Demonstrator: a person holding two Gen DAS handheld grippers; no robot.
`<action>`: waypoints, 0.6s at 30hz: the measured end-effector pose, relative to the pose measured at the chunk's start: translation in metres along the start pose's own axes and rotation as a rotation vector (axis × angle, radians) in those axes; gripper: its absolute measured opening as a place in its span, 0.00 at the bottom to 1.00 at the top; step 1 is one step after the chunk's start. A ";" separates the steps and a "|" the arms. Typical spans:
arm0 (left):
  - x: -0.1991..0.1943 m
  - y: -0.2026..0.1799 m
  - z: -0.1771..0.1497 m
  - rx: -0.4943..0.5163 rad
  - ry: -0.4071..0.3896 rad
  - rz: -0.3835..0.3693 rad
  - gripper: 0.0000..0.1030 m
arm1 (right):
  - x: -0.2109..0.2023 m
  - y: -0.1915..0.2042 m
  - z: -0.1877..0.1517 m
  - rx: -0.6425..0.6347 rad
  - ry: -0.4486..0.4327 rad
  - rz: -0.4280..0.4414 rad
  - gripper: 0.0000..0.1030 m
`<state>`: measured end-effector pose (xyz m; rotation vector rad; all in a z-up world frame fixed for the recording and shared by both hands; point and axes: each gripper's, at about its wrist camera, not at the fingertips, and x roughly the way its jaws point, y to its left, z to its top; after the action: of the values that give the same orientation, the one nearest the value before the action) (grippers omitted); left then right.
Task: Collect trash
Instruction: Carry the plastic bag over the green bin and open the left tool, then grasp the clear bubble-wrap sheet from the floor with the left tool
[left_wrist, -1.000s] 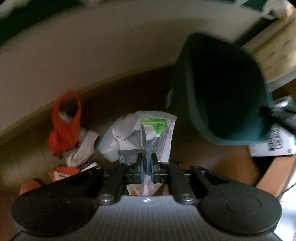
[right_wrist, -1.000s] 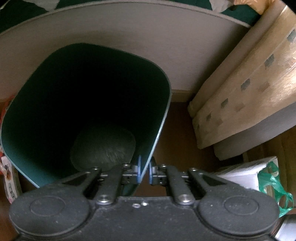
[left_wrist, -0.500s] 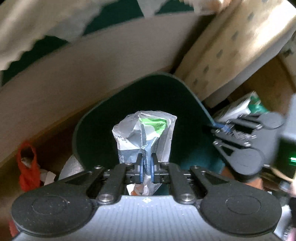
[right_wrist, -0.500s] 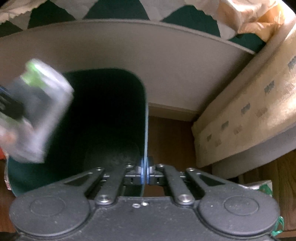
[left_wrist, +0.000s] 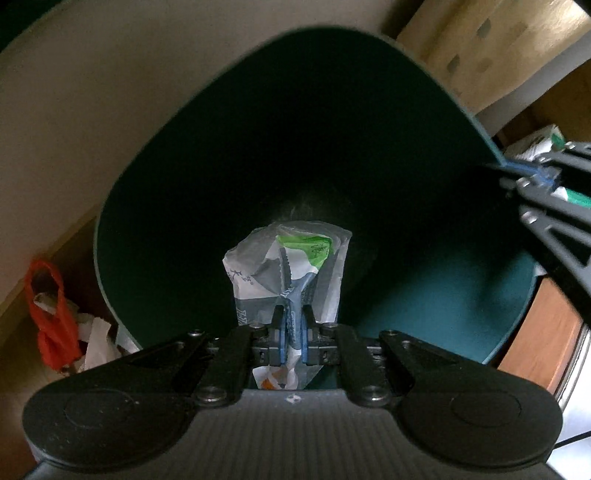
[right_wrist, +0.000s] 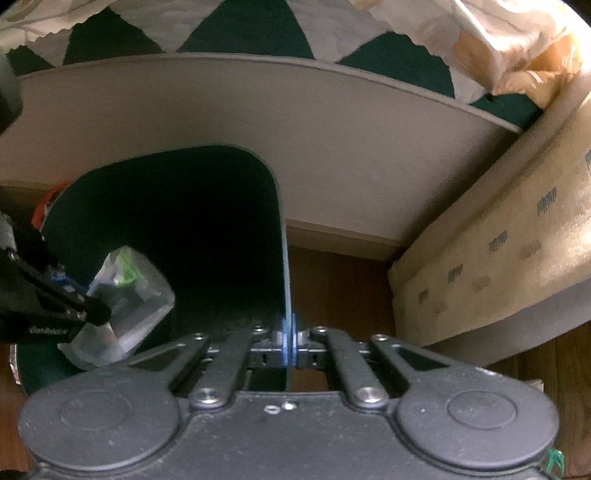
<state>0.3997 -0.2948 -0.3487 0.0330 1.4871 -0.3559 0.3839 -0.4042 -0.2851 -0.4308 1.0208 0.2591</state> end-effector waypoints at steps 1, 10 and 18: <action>0.002 0.001 0.000 -0.004 0.004 0.003 0.07 | 0.001 -0.002 0.000 0.009 0.009 0.002 0.01; 0.003 0.005 0.001 0.002 -0.020 -0.037 0.37 | 0.005 -0.009 -0.001 0.050 0.040 0.005 0.01; -0.021 0.000 0.004 0.033 -0.096 -0.071 0.44 | 0.015 -0.031 -0.007 0.132 0.100 0.027 0.01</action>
<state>0.4031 -0.2915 -0.3278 -0.0107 1.3900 -0.4338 0.3986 -0.4347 -0.2943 -0.3136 1.1355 0.1941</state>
